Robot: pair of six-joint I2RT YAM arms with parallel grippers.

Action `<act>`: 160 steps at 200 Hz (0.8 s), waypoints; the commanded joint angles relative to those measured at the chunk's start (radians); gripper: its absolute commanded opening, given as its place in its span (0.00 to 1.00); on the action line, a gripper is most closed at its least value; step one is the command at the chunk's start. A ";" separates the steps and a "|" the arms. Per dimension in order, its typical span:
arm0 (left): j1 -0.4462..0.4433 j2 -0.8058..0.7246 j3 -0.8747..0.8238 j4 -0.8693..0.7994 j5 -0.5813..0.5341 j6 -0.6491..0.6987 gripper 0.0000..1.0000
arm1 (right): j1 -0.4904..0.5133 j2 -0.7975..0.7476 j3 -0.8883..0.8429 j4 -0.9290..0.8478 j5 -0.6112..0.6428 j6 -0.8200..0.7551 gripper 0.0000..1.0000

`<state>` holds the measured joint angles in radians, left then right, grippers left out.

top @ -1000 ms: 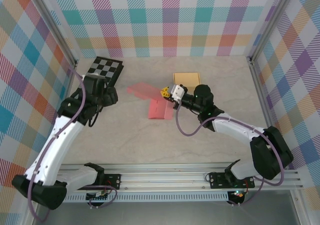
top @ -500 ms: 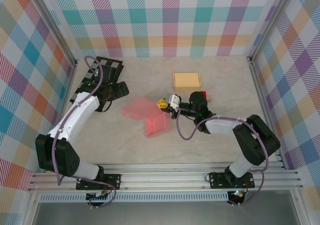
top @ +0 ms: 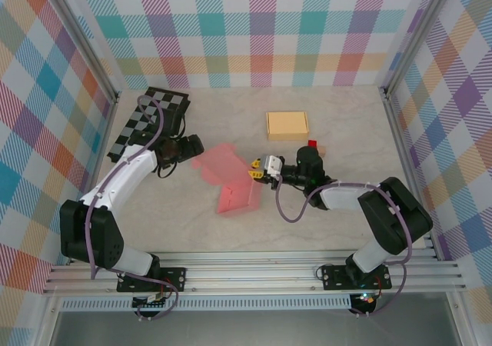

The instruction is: Fold the paper box

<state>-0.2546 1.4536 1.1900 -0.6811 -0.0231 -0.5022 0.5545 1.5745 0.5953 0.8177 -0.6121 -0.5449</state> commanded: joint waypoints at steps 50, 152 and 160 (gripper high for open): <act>-0.034 -0.056 -0.051 0.015 0.031 -0.038 0.86 | -0.056 -0.062 -0.048 -0.210 -0.028 -0.132 0.19; -0.116 -0.071 -0.015 -0.093 0.013 -0.197 0.88 | -0.056 -0.350 0.049 -0.561 0.124 -0.029 0.46; -0.120 -0.070 -0.008 -0.100 0.008 -0.209 0.88 | -0.056 -0.382 0.071 -0.599 0.155 0.011 0.46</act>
<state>-0.3534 1.4158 1.1530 -0.7246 -0.0006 -0.6453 0.4973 1.2827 0.5976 0.3653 -0.5125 -0.6270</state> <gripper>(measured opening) 0.876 0.461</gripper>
